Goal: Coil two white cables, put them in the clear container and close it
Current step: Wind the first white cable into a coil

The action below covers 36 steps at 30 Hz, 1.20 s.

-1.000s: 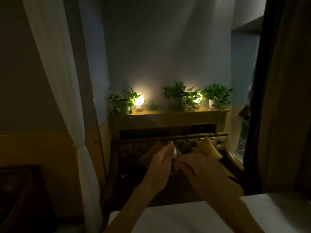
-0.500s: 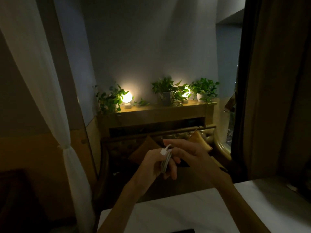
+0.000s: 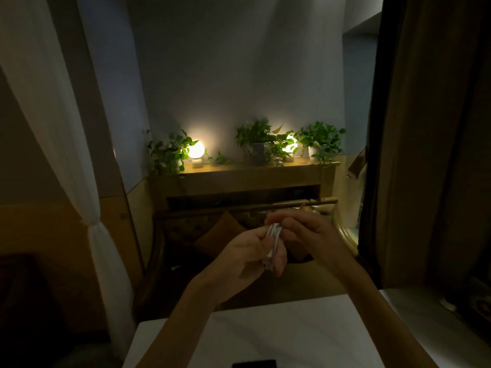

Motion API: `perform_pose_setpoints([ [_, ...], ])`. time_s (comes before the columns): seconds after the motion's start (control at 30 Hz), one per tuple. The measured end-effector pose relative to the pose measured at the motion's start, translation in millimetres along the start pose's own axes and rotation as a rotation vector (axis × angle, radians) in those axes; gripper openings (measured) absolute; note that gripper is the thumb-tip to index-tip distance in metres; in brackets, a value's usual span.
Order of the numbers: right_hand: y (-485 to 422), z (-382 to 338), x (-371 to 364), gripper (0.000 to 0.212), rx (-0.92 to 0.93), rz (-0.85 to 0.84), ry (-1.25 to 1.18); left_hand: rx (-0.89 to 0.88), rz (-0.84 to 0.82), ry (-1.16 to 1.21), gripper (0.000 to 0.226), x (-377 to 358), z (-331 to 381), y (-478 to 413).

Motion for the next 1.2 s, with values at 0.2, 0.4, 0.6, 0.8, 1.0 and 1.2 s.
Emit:
perform_pose_setpoints([
  [0.2,23,21,16,0.029,-0.068,-0.017,0.019,0.017,0.204,0.020,0.037,-12,-13,-8],
  [0.4,29,38,27,0.030,-0.097,0.042,0.263,0.174,0.448,-0.276,0.029,-1,-28,-16],
  [0.6,24,61,17,0.033,-0.118,0.104,0.486,0.167,0.660,-0.431,0.027,-1,-34,-22],
  [0.8,24,64,13,0.038,-0.098,0.318,0.524,0.075,0.686,-0.643,0.032,-10,-44,-24],
  [1.0,23,54,7,0.034,0.067,0.317,0.592,-0.077,0.802,-0.736,0.023,-13,-31,-21],
  [1.2,31,40,4,0.051,0.210,0.235,0.758,0.309,0.773,-0.284,0.018,11,-18,-20],
])
Point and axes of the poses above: each hand's wrist, its own y-axis away from the middle knuckle, its own x-axis out of the back of the hand, z = x × y, the point moved 5 cm from there along -y, towards the middle knuckle, and after that the axes turned 7 degrees about z, right-handed, at the moved point
